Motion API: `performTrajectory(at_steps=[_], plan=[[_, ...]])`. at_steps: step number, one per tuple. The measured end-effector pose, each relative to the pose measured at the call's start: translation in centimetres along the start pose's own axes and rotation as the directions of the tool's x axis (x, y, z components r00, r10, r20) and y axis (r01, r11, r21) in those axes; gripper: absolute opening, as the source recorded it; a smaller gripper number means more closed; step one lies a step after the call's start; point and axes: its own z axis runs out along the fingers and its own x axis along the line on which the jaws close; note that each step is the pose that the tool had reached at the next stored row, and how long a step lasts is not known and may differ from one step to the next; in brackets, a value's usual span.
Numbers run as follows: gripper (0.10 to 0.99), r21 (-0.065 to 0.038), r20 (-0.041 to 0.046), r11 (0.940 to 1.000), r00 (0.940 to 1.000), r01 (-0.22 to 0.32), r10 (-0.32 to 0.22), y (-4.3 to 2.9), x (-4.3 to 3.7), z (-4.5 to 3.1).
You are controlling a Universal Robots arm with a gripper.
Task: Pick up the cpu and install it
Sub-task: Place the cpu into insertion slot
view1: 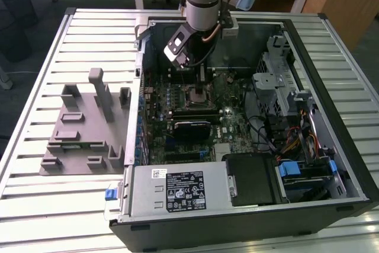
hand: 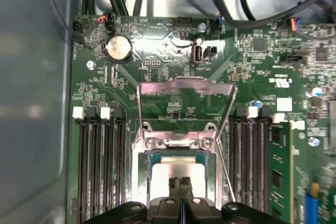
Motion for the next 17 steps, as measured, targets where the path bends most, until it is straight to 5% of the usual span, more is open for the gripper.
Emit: performTrajectory(at_steps=[14,17], plan=[[0.106,0.000,0.0002,1.0000,1.0000,0.000,0.000,0.22,-0.25,-5.10],[0.106,0.000,-0.0001,1.0000,1.0000,0.000,0.000,0.23,-0.25,-5.37]])
